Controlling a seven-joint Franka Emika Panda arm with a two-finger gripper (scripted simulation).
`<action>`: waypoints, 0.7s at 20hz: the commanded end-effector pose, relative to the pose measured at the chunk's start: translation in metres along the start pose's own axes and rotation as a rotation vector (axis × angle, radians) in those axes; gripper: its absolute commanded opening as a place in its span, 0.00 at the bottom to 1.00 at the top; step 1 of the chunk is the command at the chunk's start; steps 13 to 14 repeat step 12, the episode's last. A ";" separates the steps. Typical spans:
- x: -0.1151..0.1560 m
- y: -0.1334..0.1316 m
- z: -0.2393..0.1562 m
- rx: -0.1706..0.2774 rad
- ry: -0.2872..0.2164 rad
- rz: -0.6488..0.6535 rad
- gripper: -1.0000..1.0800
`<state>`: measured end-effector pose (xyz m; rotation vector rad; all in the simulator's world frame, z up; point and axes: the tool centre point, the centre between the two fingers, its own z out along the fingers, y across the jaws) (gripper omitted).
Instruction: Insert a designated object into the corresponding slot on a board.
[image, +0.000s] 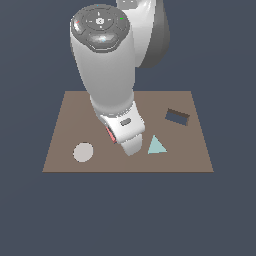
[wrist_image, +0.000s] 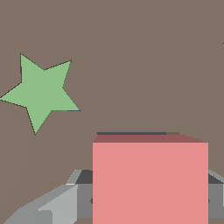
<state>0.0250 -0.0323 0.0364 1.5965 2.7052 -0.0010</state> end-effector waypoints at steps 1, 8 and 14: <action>0.000 0.000 0.005 0.000 0.000 -0.003 0.00; 0.000 0.000 0.006 0.000 0.000 -0.003 0.96; 0.000 0.000 0.006 0.000 0.000 -0.003 0.96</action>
